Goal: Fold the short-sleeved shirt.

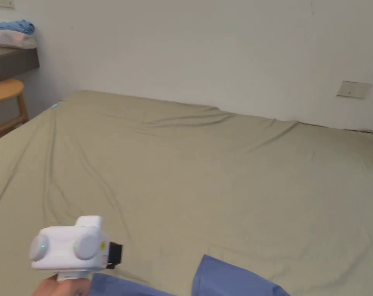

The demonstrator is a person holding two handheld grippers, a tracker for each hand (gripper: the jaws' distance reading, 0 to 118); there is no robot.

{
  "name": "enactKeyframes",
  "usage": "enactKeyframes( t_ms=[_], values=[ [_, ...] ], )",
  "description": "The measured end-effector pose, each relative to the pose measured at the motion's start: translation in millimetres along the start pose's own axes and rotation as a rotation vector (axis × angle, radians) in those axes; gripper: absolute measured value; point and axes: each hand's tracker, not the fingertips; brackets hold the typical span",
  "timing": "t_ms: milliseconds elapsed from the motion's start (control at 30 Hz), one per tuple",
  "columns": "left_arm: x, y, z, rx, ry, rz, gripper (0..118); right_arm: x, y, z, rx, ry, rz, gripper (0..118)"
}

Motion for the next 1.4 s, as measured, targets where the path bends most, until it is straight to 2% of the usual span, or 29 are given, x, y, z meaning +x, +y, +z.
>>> enactKeyframes(
  t_ms=[67,133,167,200,233,267,300,333,433,533,600,633,667,700,733,800,867,967,1033,1067,1133,1233,1333,1400],
  values=[
    [-3.2,-11.2,-22.3,0.006,-0.067,0.006,72,-6.1,4.6,-19.5,-0.050,0.021,0.057,7],
    [3.1,-21.0,-49.0,-0.054,-0.059,-0.038,56,-10.9,7.6,-42.8,-0.077,0.049,0.114,20],
    [9.4,-31.9,-61.0,-0.076,-0.048,-0.093,56,-14.6,9.2,-58.3,-0.091,0.086,0.142,26],
    [17.5,-38.7,-66.3,-0.057,0.053,-0.173,55,-17.5,10.5,-73.3,-0.111,0.136,0.178,27],
    [27.8,-39.3,-49.7,0.076,0.050,-0.258,53,-22.1,12.1,-94.5,-0.149,0.195,0.235,29],
    [33.3,-37.2,-45.0,0.043,0.062,-0.293,50,-28.9,13.5,-115.3,-0.180,0.215,0.284,29],
    [35.7,-40.7,-41.2,0.042,0.033,-0.301,35,-36.4,14.0,-134.7,-0.202,0.227,0.321,30],
    [38.6,-43.8,-38.7,0.057,0.031,-0.285,3,-45.1,13.0,-158.0,-0.222,0.255,0.347,30],
    [40.9,-53.7,-32.4,0.048,0.015,-0.324,2,-68.1,0.1,-229.1,-0.383,0.385,0.377,30],
    [32.7,-58.3,-15.2,0.061,-0.034,-0.302,2,-84.0,-43.7,-294.3,-0.603,0.396,0.481,30],
    [22.2,-58.4,5.6,0.102,-0.072,-0.279,2,-86.4,-69.3,-307.2,-0.674,0.390,0.517,30],
    [16.1,-56.0,17.4,0.133,-0.084,-0.259,2,-86.8,-81.1,-303.1,-0.716,0.404,0.498,26],
    [10.0,-54.0,28.5,0.158,-0.107,-0.238,2,-81.4,-79.7,-286.5,-0.545,0.381,0.437,24],
    [3.1,-52.1,38.3,0.174,-0.132,-0.212,2,-79.3,-75.9,-283.4,-0.557,0.395,0.397,18],
    [-2.0,-53.5,49.7,0.207,-0.156,-0.169,2,-77.8,-75.6,-283.3,-0.625,0.397,0.352,5],
    [-5.8,-57.2,63.4,0.271,-0.200,-0.151,2,-77.9,-71.7,-278.4,-0.656,0.370,0.312,3],
    [0.5,-59.5,77.1,0.305,-0.160,-0.181,2,-78.9,-64.5,-275.8,-0.675,0.371,0.289,3],
    [1.3,-55.8,99.8,0.329,-0.160,-0.199,2,-69.3,-37.0,-249.3,-0.496,0.368,0.232,3],
    [-2.9,-51.6,121.8,0.371,-0.177,-0.191,2,-46.9,-7.1,-228.5,-0.425,0.419,0.063,3],
    [-5.2,-47.8,134.7,0.387,-0.179,-0.189,2,-33.8,13.2,-212.1,-0.374,0.431,0.006,3],
    [-11.7,-36.1,161.5,0.453,-0.171,-0.177,2,-8.2,53.2,-176.1,-0.279,0.445,-0.036,3],
    [-20.3,-19.6,206.5,0.551,-0.158,-0.186,2,30.9,116.1,-107.0,-0.115,0.375,-0.045,3],
    [-27.0,0.6,259.0,0.649,-0.147,-0.185,2,75.0,171.1,-50.3,0.005,0.402,-0.187,3],
    [-30.7,18.8,297.8,0.726,-0.156,-0.178,2,98.9,204.9,-14.2,0.079,0.399,-0.221,3]
  ],
)
